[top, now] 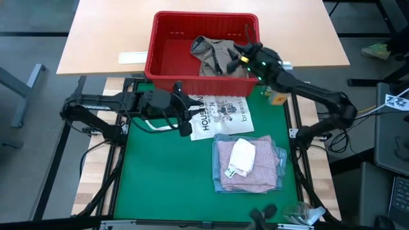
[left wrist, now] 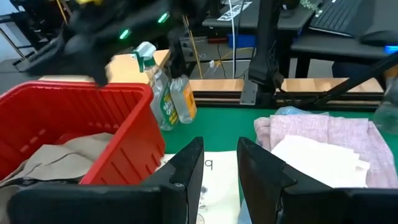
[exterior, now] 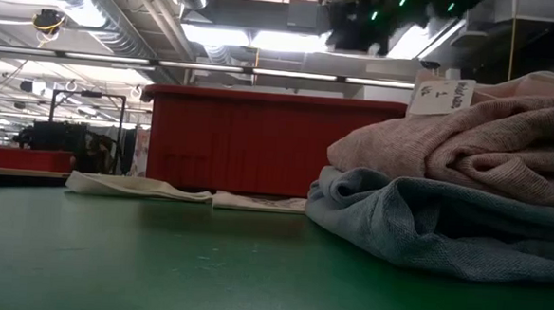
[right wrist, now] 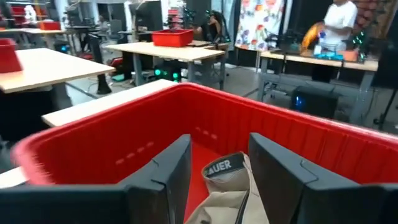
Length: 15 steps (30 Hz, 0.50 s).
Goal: Fold Laundry from Bin
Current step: Fold the light brown shorts from the red laundry basket
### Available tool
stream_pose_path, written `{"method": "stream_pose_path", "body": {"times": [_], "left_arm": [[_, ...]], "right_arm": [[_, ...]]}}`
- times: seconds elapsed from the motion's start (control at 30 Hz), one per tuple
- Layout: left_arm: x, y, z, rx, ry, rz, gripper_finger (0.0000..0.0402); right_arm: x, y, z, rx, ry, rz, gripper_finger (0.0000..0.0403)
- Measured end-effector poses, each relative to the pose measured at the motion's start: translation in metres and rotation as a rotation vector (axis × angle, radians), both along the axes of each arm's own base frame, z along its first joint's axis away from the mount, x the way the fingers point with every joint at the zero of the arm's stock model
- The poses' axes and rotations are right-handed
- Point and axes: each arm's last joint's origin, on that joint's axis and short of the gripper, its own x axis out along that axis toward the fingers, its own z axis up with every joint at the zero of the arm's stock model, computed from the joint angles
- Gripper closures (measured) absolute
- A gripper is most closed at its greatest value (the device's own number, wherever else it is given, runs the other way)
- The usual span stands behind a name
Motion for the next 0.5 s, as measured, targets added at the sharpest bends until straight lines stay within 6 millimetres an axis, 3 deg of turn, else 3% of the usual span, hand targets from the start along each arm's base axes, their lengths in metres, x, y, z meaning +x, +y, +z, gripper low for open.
{"method": "stream_pose_path", "body": {"times": [0.27, 0.5], "left_arm": [[-0.001, 0.000, -0.002, 0.000, 0.018, 0.000, 0.0308], [-0.001, 0.000, -0.002, -0.007, 0.016, 0.003, 0.0308]], "right_arm": [[0.037, -0.083, -0.050, 0.161, -0.025, -0.044, 0.0242], [0.079, -0.136, -0.097, 0.233, 0.034, -0.119, 0.0242]]}}
